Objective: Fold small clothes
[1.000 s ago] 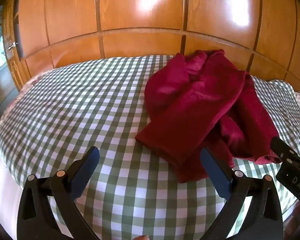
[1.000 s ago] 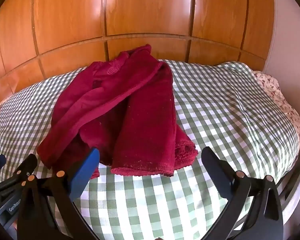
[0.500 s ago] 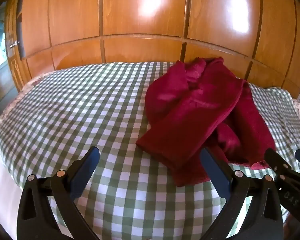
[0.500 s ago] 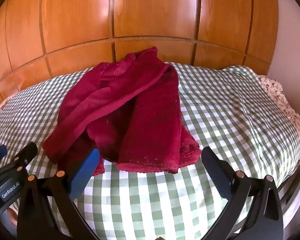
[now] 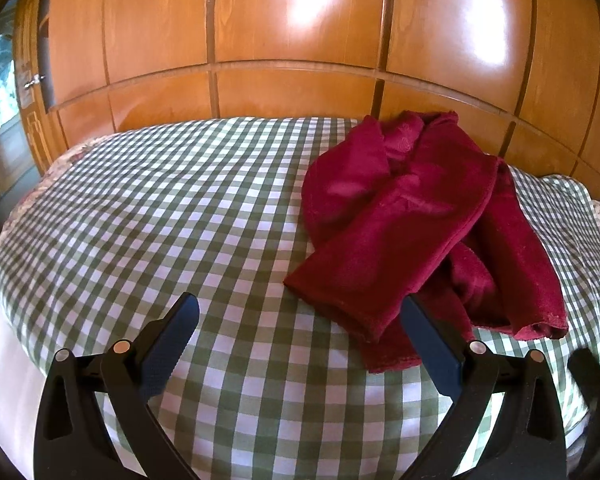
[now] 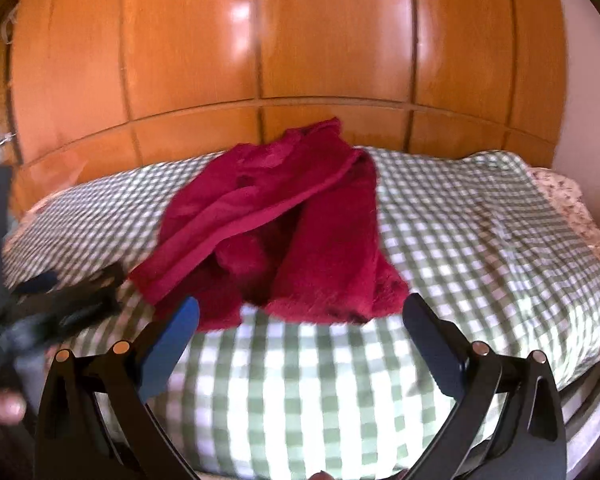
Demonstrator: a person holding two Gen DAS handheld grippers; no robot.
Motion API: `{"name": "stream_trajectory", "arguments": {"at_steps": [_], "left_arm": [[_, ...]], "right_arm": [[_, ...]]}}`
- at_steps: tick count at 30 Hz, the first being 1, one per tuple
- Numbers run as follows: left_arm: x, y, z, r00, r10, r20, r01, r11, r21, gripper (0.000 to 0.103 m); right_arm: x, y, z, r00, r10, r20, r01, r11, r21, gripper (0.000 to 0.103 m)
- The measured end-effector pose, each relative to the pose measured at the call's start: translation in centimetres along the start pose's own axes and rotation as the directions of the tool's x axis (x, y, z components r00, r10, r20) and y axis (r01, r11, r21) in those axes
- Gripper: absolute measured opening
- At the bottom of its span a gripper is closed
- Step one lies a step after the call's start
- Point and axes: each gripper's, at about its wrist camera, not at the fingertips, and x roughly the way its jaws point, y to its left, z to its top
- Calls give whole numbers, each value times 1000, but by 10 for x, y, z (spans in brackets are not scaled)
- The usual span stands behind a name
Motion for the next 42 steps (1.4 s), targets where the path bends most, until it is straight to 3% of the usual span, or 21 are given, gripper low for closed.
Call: {"name": "stream_trajectory", "arguments": {"at_steps": [9,17,26,33,42], "left_arm": [[-2,1,-2,1000,-2,-3,2,1000,-3,100],[2,3,-5,1000,-15,-27,14,1000,-18,100],[6,6,-6,998,-40,-38,38,998,-43,100],[10,8,-10,997,-45,-57,42,998,-49,100],[19,3,-11,995,-66,-81,66,998,-3,100]], "right_arm": [[13,-14,-15,985,89,-146,-81,995,58,101],[16,-17,-8,989,74,-126,-69,997,46,101],[30,-38,14,985,111,-132,-90,984,154,101],[32,-43,29,990,104,-96,-88,984,157,101],[40,-44,38,987,131,-94,-116,982,150,101]]}}
